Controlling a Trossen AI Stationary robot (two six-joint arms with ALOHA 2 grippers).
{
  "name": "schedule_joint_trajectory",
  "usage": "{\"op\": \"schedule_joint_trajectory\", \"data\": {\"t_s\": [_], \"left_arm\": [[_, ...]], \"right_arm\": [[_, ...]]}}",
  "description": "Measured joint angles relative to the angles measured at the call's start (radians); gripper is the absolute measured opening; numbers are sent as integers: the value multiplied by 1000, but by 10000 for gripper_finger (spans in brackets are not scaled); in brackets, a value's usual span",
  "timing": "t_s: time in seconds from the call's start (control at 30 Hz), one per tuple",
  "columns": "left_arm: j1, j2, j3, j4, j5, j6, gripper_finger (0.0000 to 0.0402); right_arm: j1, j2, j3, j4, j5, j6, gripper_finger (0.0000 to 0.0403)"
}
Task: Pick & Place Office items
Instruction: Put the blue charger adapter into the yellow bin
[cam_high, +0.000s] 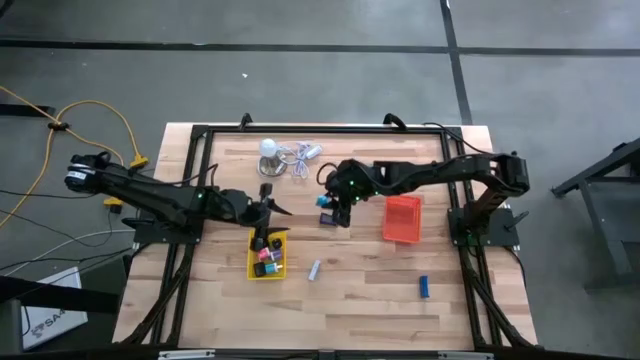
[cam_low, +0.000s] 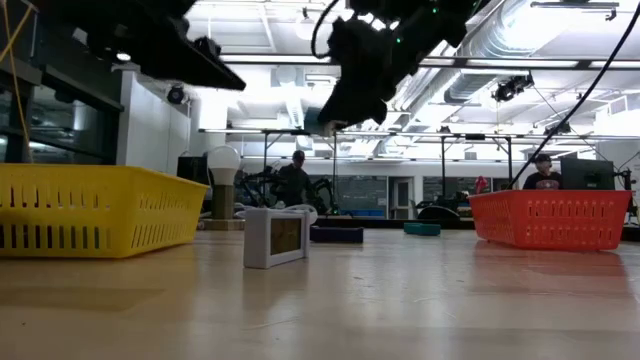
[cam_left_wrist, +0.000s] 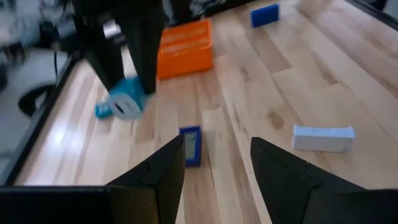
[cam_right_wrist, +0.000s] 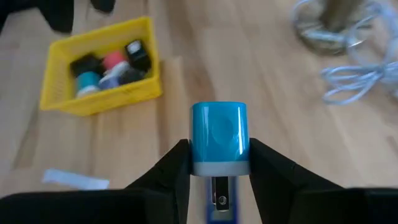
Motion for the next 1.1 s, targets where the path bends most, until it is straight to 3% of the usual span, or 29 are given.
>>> {"op": "schedule_joint_trajectory", "data": {"t_s": [0.7, 1.1], "left_arm": [[-58, 5, 0, 137, -11, 331, 175], [-59, 187, 0, 375, -13, 534, 175]], "right_arm": [[151, -10, 0, 199, -180, 81, 119], [151, -10, 0, 252, -219, 99, 119]]}}
